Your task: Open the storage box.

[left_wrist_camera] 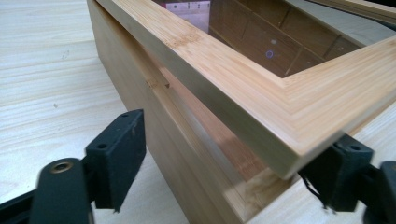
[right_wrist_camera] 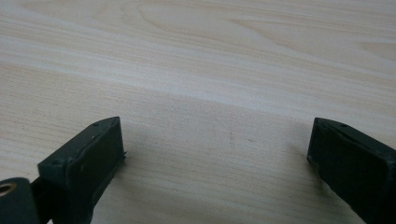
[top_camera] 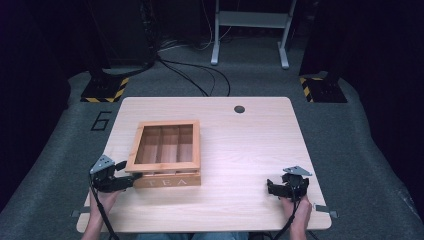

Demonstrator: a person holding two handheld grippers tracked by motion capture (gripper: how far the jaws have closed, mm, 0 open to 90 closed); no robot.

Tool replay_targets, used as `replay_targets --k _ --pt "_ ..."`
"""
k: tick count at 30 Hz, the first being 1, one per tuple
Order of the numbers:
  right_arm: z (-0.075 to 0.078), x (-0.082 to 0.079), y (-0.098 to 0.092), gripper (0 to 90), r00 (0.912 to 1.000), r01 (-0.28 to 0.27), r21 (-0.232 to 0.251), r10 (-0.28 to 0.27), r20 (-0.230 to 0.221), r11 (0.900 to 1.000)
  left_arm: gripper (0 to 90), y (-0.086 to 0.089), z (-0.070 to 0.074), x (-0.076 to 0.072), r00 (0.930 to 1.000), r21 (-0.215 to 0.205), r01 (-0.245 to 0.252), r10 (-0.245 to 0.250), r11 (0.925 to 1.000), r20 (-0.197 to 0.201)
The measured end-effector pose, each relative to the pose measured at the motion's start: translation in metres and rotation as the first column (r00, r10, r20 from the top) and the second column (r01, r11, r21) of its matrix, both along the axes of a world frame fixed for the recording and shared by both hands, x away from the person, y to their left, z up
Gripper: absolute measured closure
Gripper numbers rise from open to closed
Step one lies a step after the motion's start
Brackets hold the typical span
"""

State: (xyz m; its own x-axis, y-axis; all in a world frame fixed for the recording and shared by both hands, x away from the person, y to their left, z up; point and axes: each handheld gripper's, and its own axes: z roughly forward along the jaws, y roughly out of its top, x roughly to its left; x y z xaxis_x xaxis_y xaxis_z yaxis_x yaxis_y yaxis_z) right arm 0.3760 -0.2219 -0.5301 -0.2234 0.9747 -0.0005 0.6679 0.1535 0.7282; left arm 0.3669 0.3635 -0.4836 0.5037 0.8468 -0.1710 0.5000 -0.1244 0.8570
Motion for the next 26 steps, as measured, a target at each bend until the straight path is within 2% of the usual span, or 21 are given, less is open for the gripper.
replay_targets --k 5,7,9,10,11,12,14,16,17,18,19,21,22,24,26 --pt "0.000 0.000 0.000 3.3 1.0000 0.000 0.000 0.000 -0.001 1.000 14.1 0.001 -0.001 -0.006 0.9999 0.001 0.012 -0.012 0.9999 -0.010" --pt "0.000 0.000 0.000 3.3 1.0000 0.000 0.000 0.000 0.000 1.000 11.7 -0.001 -0.004 -0.008 0.9994 0.034 0.027 -0.026 0.9991 -0.024" --pt "0.000 0.000 0.000 3.3 1.0000 0.000 0.000 0.000 0.000 1.000 9.8 -0.003 -0.009 -0.011 0.9991 0.049 0.028 -0.027 0.9984 -0.031" --pt "0.000 0.000 0.000 3.3 1.0000 -0.001 0.000 0.001 -0.001 1.000 7.5 -0.002 -0.012 -0.013 0.9992 0.026 0.022 -0.021 0.9994 -0.033" --pt "0.000 0.000 0.000 3.5 1.0000 -0.002 -0.001 0.002 -0.001 1.000 6.7 -0.001 -0.013 -0.015 0.9985 0.025 0.027 -0.026 0.9993 -0.048" --pt "0.000 0.000 0.000 3.6 1.0000 -0.002 0.000 0.002 -0.001 1.000 5.9 0.000 -0.015 -0.016 0.9987 0.025 0.013 -0.011 0.9996 -0.049" --pt "0.000 0.000 0.000 3.6 1.0000 -0.002 0.000 0.002 -0.001 1.000 2.9 0.001 -0.022 -0.020 0.9972 0.036 0.002 0.001 0.9993 -0.075" --pt "0.000 0.000 0.000 3.6 1.0000 -0.003 -0.001 0.003 -0.001 1.000 1.0 0.000 -0.030 -0.023 0.9948 0.076 -0.001 0.009 0.9971 -0.101" --pt "0.000 0.000 0.000 3.6 1.0000 -0.003 -0.001 0.003 -0.001 1.000 0.1 0.000 -0.036 -0.024 0.9914 0.108 0.009 0.005 0.9941 -0.131" --pt "0.000 0.000 0.000 3.6 1.0000 -0.004 -0.001 0.004 0.000 1.000 0.0 0.000 -0.040 -0.025 0.9896 0.125 0.009 0.009 0.9921 -0.144" --pt "0.000 0.000 0.000 3.6 1.0000 -0.002 0.000 0.002 -0.001 1.000 0.0 0.000 -0.045 -0.026 0.9871 0.166 0.019 0.008 0.9860 -0.160" --pt "0.000 0.000 0.000 3.6 1.0000 -0.003 0.000 0.003 -0.001 1.000 0.0 0.001 -0.047 -0.028 0.9888 0.203 0.007 0.023 0.9791 -0.147" --pt "0.000 0.000 0.000 3.6 1.0000 -0.003 -0.001 0.003 -0.001 1.000 0.0 0.001 -0.048 -0.028 0.9899 0.208 -0.007 0.036 0.9781 -0.137" --pt "0.000 0.000 0.000 3.6 1.0000 -0.003 -0.001 0.003 0.000 1.000 0.0 0.002 -0.047 -0.028 0.9883 0.210 -0.005 0.037 0.9776 -0.148" --pt "0.000 0.000 0.000 3.6 1.0000 -0.003 -0.001 0.003 -0.001 1.000 0.0 0.001 -0.048 -0.028 0.9901 0.233 -0.020 0.052 0.9722 -0.130"
